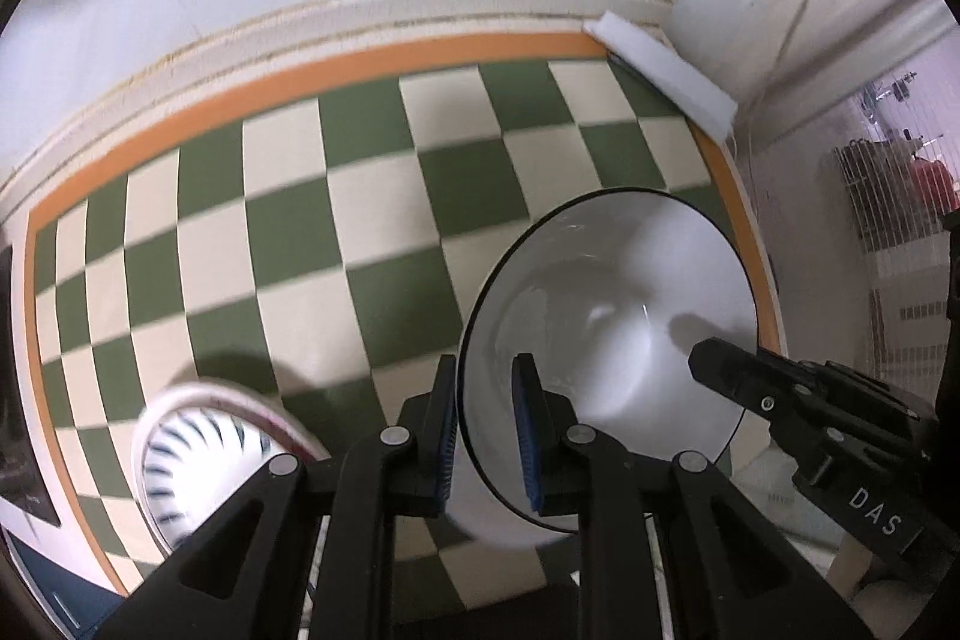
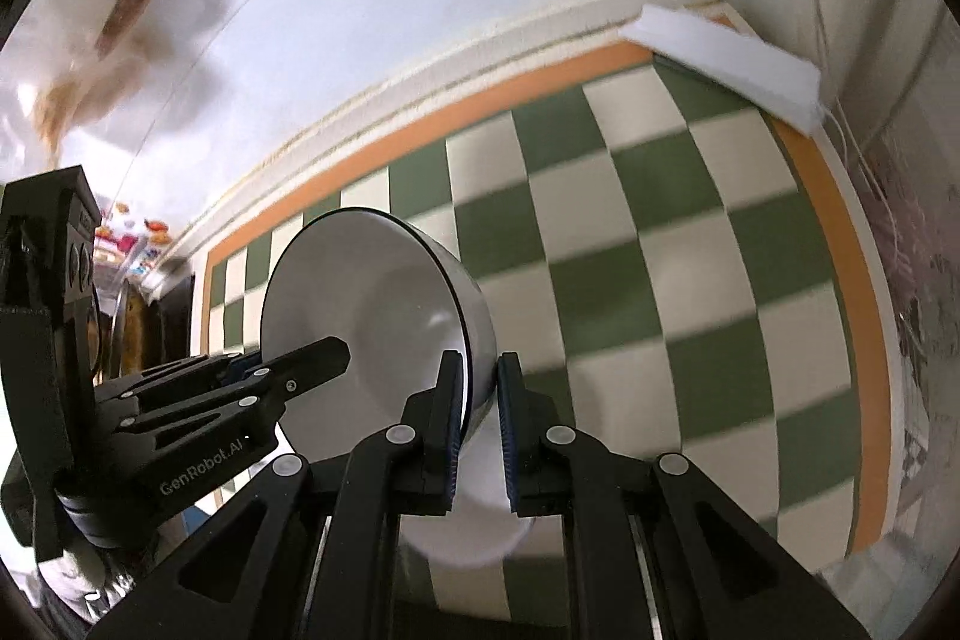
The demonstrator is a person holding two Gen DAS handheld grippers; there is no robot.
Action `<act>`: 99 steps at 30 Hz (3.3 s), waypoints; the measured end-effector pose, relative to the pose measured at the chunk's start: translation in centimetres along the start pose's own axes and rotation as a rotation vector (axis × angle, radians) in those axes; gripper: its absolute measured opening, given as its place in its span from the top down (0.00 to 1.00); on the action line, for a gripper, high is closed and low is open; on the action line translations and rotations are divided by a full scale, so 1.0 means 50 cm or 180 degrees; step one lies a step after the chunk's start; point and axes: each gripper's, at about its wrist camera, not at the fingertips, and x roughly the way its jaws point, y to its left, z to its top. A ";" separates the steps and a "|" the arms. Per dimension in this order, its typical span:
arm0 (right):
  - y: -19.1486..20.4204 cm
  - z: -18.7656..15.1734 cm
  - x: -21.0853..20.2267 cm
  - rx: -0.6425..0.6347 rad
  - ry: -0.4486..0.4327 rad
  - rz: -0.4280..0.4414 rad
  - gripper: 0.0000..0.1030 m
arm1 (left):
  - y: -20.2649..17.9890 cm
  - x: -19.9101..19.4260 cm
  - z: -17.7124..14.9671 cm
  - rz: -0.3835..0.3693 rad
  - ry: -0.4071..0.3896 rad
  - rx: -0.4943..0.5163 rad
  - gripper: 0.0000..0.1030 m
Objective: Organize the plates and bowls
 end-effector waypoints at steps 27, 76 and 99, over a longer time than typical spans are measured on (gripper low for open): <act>-0.040 -0.137 0.087 0.0211 0.0336 -0.0079 0.87 | -0.001 0.099 -0.109 0.0247 0.0312 0.0118 0.85; 0.097 -0.247 -0.252 -0.0112 -0.0515 -0.0742 0.08 | -0.021 -0.248 -0.193 -0.0033 -0.0812 0.0468 0.04; 0.058 -0.228 -0.182 0.0029 -0.0375 -0.0536 0.04 | -0.005 -0.186 -0.139 -0.0324 -0.0886 0.0406 0.01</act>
